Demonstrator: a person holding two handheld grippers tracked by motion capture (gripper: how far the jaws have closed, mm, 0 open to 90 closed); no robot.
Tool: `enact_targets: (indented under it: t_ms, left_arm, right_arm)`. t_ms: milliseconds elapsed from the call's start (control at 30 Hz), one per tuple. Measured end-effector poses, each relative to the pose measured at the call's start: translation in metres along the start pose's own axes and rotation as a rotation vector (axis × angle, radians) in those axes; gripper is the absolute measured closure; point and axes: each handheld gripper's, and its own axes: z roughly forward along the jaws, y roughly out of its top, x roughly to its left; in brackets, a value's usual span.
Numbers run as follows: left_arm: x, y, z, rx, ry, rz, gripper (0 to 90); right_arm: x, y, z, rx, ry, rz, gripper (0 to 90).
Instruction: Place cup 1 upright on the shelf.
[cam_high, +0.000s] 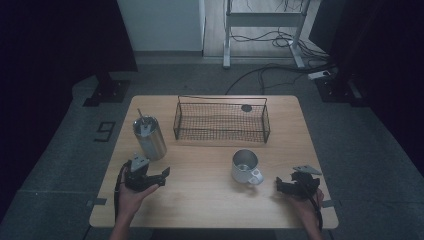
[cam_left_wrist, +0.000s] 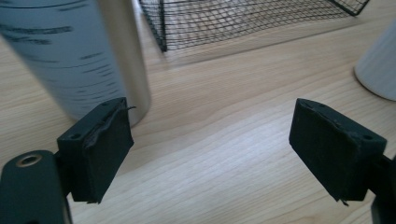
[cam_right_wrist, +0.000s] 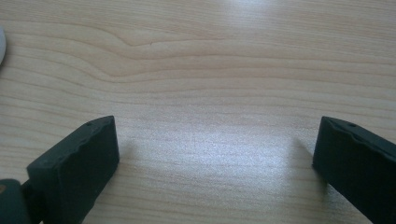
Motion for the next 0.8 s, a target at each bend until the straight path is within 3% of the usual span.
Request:
enact_targets:
  t_ms: [333,800]
  left_arm:
    - [0.017,0.004,-0.006,-0.016,0.026,-0.026,12.0]
    - [0.034,0.012,0.006,-0.023,0.047,-0.074,10.5]
  right_arm:
    - [0.000,0.000,0.000,0.000,0.000,0.000,0.1]
    - [0.000,0.000,0.000,-0.001,0.001,0.000,0.3]
